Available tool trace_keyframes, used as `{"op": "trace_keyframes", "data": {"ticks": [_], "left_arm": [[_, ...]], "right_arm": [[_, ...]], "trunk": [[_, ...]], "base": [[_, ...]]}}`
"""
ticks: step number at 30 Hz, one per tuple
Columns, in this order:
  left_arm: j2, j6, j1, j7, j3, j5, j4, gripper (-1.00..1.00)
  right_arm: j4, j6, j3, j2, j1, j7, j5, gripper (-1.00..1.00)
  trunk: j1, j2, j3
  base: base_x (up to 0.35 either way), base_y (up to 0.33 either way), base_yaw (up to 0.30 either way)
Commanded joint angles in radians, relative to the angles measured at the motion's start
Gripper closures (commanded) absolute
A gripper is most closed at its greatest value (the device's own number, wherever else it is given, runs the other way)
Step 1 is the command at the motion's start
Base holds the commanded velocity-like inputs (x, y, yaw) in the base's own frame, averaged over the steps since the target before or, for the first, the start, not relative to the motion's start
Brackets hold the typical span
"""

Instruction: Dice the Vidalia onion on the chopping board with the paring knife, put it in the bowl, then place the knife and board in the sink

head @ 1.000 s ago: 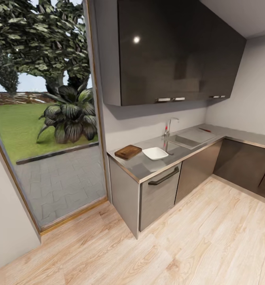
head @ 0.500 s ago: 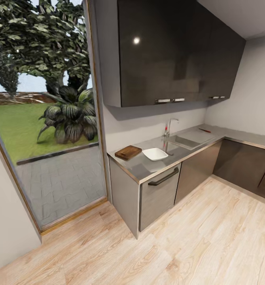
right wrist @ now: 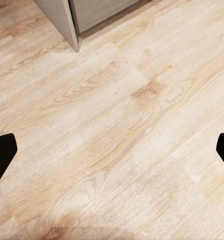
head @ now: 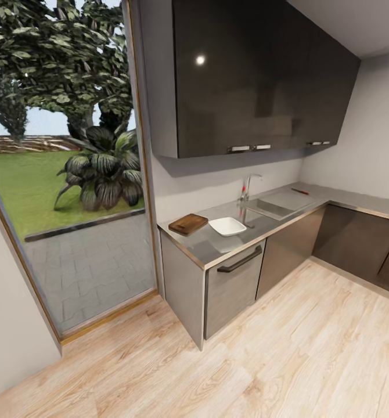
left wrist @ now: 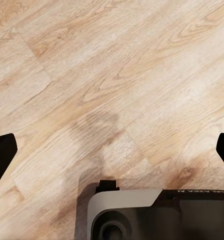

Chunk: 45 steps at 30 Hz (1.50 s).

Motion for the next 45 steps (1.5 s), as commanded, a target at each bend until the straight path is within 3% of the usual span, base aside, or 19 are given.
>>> {"op": "trace_keyframes", "data": {"ticks": [1,29,45], "left_arm": [[0.0,0.0,0.0,0.0,0.001,0.0,-0.001,-1.0],[0.004,-0.002,0.0,-0.001,0.0,-0.001,0.001,-1.0],[0.005,-0.002,0.0,-0.001,0.0,-0.001,0.002,-1.0]], "right_arm": [[0.001,-0.003,0.0,0.0,0.0,-0.001,0.001,-1.0],[0.001,-0.003,0.0,0.0,0.0,-0.001,0.001,-1.0],[0.001,-0.003,0.0,0.0,0.0,-0.001,0.001,-1.0]], "trunk": [[0.0,-0.001,0.0],[0.0,-0.001,0.0],[0.0,-0.001,0.0]], "base": [[0.0,0.0,0.0],[0.002,-0.002,0.0],[0.182,-0.231,0.0]]}}
